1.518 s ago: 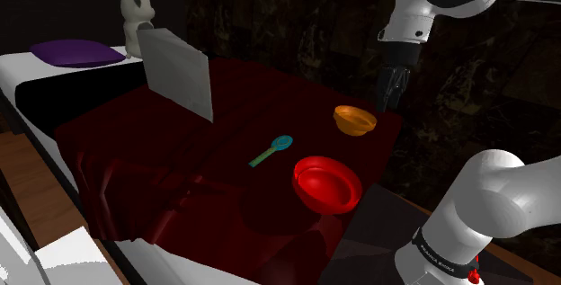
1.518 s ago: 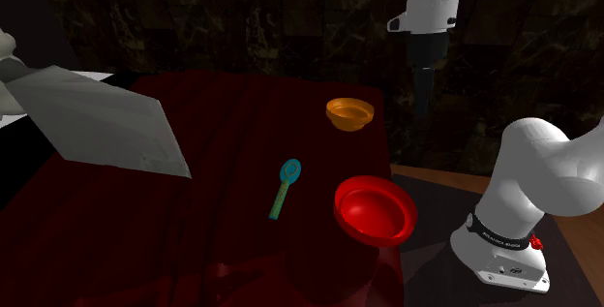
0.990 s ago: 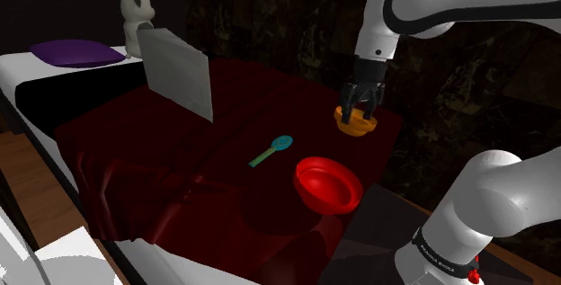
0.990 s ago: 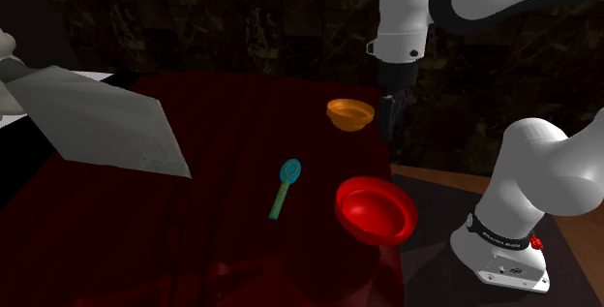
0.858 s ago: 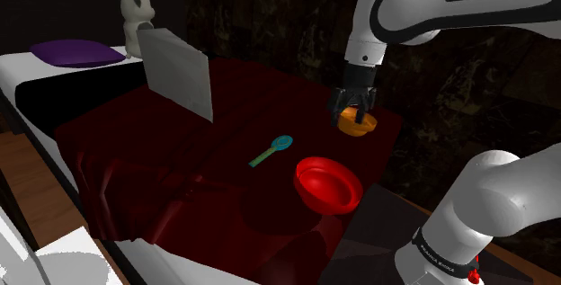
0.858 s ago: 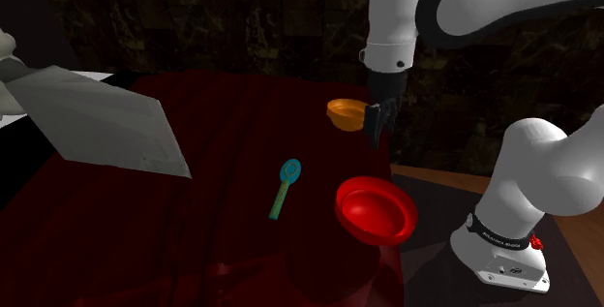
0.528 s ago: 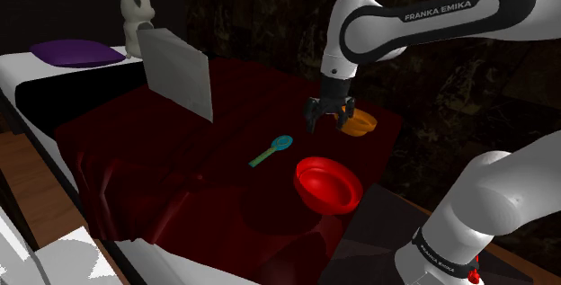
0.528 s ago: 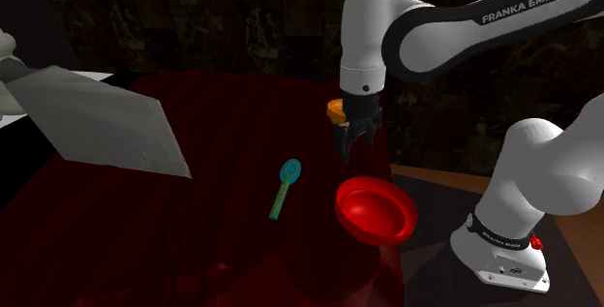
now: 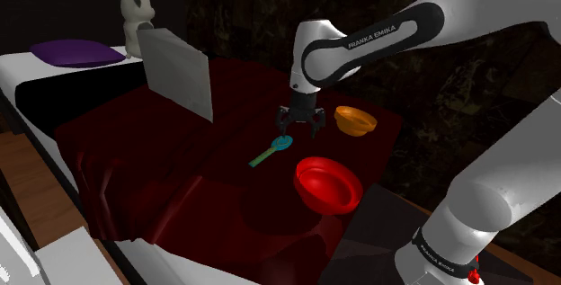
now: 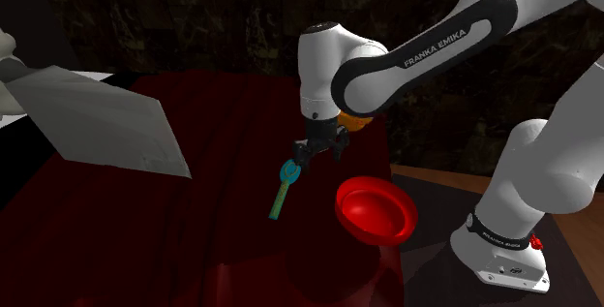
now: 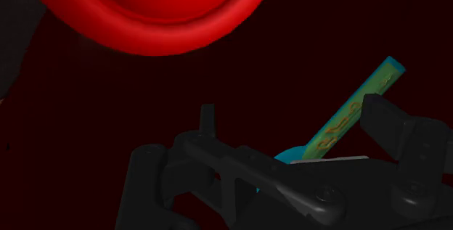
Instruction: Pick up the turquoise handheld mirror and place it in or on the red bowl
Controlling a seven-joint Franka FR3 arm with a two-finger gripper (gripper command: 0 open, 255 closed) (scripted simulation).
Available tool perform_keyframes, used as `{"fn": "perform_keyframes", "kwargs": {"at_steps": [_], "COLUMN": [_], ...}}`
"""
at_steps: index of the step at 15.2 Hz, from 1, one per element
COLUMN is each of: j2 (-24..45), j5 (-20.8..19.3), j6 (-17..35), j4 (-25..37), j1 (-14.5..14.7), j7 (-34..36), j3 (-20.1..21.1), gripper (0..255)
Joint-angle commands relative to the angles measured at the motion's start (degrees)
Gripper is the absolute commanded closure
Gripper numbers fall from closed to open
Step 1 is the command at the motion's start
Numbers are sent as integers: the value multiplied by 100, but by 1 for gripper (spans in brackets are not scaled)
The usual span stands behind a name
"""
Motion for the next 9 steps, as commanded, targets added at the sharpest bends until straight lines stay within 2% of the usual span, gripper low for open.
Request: {"fn": "perform_keyframes", "kwargs": {"at_steps": [1,5,9], "j2": [487,1456,2371], "j5": [-290,-984,-1619], "j6": [243,513,600], "j4": [232,828,1524], "j1": [-95,-180,-89], "j7": [639,1830,2904], "j3": [116,143,-66], "gripper": [0,0,0]}}
